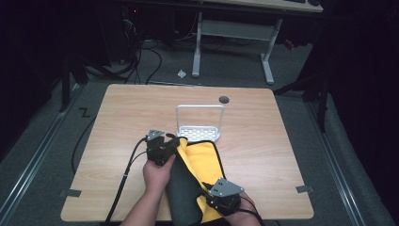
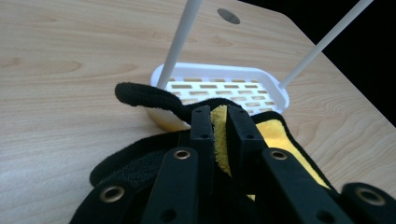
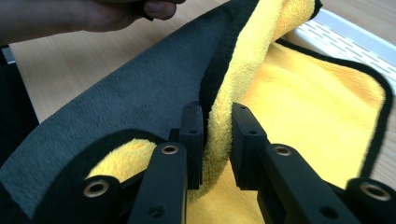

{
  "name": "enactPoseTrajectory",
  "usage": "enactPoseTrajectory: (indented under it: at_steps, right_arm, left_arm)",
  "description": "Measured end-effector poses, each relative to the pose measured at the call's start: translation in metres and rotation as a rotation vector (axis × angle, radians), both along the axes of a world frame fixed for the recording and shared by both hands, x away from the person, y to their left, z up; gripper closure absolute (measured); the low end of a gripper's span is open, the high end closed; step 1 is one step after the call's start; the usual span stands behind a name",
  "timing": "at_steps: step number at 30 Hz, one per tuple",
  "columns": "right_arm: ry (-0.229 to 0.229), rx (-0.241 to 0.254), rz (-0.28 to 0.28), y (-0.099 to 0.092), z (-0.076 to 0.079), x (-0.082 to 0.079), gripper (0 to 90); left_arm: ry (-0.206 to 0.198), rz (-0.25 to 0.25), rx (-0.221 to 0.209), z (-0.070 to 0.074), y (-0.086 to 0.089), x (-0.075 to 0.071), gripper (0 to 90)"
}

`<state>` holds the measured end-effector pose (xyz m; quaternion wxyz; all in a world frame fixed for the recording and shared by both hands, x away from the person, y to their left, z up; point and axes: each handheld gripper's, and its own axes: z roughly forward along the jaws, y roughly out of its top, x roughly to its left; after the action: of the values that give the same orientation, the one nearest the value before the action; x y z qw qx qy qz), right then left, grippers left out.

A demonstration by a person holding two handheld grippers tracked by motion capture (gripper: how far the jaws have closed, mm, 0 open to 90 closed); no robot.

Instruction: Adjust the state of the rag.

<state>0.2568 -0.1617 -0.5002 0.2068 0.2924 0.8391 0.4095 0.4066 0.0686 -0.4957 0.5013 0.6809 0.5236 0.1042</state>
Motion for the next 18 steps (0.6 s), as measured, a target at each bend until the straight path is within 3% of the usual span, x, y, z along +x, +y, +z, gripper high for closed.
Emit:
enactPoseTrajectory:
  at_steps: [13,18]
  right_arm:
    - [0.006,-0.013,-0.064,-0.030,-0.003,-0.004,77.2]
    - [-0.001,-0.001,-0.084,-0.040,-0.002,-0.008,76.8]
  left_arm:
    - [-0.004,-0.040,0.032,0.004,-0.028,0.005,80.8]
    - [-0.025,-0.054,0.029,0.008,-0.035,0.004,80.6]
